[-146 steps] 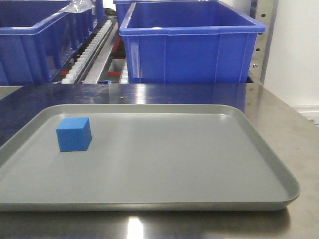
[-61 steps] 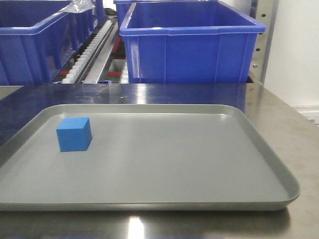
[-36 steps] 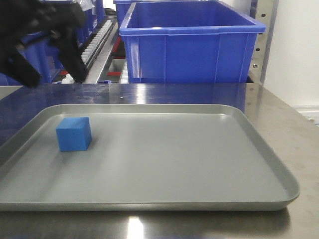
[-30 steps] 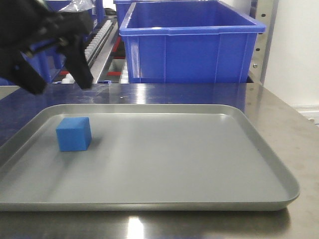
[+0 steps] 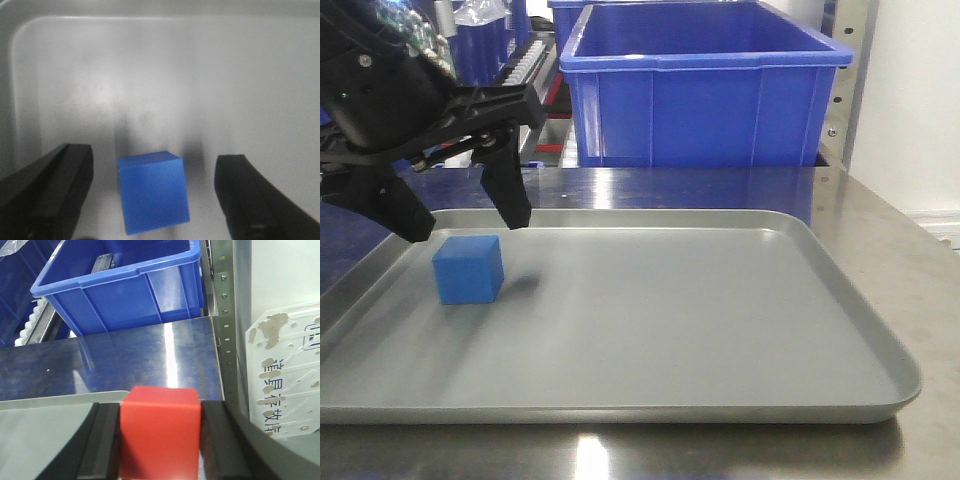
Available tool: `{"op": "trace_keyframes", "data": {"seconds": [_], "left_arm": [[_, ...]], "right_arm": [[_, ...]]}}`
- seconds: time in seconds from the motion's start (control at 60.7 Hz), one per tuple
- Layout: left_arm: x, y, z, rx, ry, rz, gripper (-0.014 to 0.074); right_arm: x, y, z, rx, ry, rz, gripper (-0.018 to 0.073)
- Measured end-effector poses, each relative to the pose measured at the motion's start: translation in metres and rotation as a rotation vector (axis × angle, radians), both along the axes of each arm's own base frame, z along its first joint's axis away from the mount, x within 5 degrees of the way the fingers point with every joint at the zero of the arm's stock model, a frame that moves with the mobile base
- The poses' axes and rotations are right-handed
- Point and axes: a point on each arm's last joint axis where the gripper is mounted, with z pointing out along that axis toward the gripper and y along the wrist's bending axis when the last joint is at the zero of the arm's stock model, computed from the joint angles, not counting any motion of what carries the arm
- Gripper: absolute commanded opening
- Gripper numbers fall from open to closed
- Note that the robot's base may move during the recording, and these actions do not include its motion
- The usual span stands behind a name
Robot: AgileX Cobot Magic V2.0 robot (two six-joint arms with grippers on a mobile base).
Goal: Sort and place red and blue blocks on shelf
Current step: 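Lower the open left gripper over the blue cube, then close the left gripper on the blue cube and lift it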
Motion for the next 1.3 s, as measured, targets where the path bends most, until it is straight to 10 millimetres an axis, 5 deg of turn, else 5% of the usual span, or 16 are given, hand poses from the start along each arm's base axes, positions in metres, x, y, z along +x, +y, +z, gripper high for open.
{"op": "trace_keyframes", "data": {"seconds": [1.071,1.302], "left_arm": [[0.007,-0.004,-0.025,0.045,0.076,0.002,0.0506],[0.003,-0.002,-0.027,0.068,0.119,-0.001,0.026]], "right_arm": [[0.0,0.0,0.0,0.0,0.0,0.0,0.0055],[0.0,0.0,0.0,0.0,0.0,0.0,0.0055]]}}
